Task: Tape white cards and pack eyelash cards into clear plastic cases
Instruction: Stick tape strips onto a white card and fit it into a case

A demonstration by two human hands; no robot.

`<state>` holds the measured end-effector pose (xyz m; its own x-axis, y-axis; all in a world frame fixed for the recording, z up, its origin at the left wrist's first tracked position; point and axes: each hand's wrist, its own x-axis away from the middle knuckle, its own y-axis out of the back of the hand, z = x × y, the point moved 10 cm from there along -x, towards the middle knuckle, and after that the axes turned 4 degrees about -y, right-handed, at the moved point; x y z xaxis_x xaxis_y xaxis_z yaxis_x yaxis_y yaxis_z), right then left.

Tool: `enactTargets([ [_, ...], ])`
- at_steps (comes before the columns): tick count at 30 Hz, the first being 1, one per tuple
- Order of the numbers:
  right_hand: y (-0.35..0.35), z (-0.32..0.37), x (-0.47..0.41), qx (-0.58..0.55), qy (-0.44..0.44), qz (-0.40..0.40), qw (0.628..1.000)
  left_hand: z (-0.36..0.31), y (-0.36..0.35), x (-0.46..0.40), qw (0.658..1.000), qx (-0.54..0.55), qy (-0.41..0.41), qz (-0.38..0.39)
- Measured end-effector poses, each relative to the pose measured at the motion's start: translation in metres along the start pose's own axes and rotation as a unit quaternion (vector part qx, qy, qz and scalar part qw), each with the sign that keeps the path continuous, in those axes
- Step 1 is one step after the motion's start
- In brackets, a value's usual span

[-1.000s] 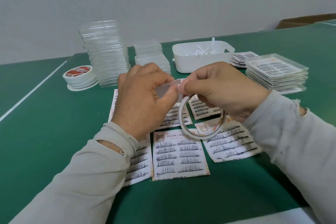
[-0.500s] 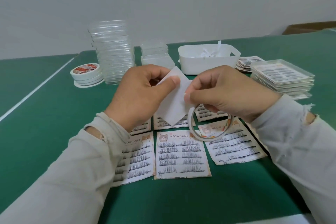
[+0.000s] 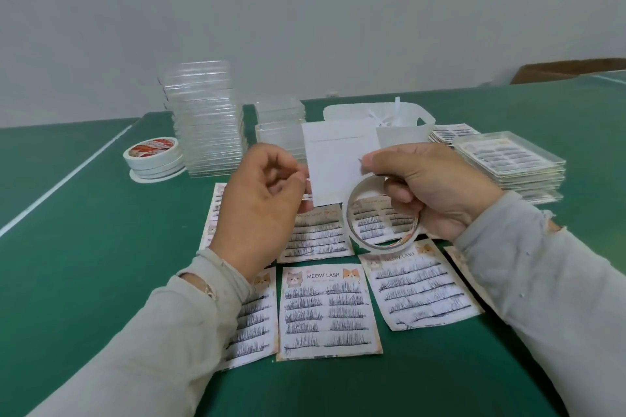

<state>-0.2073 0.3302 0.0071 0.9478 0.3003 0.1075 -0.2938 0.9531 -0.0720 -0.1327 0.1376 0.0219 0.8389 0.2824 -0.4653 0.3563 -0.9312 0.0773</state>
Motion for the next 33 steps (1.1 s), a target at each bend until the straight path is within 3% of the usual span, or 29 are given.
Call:
enactTargets([
  [4,-0.002,-0.001,0.000,-0.002,-0.006,0.014,1.000,0.008,-0.017,0.005,0.997,0.032,0.039,0.065],
  [7,-0.007,0.000,0.002,0.040,0.002,0.030,0.999,0.015,-0.015,0.007,0.996,0.026,0.071,0.049],
  [10,-0.009,0.010,0.005,0.094,0.049,0.017,0.994,0.007,-0.003,0.003,0.999,-0.004,0.041,0.003],
  [16,-0.023,0.016,0.015,0.148,0.066,0.018,0.987,-0.011,-0.003,0.005,0.992,-0.127,-0.026,0.003],
  [20,-0.033,0.019,0.022,0.168,0.072,0.041,0.982,-0.015,-0.011,0.008,0.991,-0.120,-0.042,0.035],
  [25,-0.036,0.020,0.023,0.196,0.096,0.049,0.975,-0.026,-0.011,0.010,0.984,-0.154,-0.089,0.020],
  [30,-0.039,0.037,0.031,0.303,0.206,0.025,0.930,-0.036,-0.014,0.012,0.972,-0.197,-0.127,0.025],
  [33,-0.037,0.038,0.031,0.320,0.211,0.024,0.923,-0.036,-0.016,0.012,0.971,-0.200,-0.128,0.029],
])
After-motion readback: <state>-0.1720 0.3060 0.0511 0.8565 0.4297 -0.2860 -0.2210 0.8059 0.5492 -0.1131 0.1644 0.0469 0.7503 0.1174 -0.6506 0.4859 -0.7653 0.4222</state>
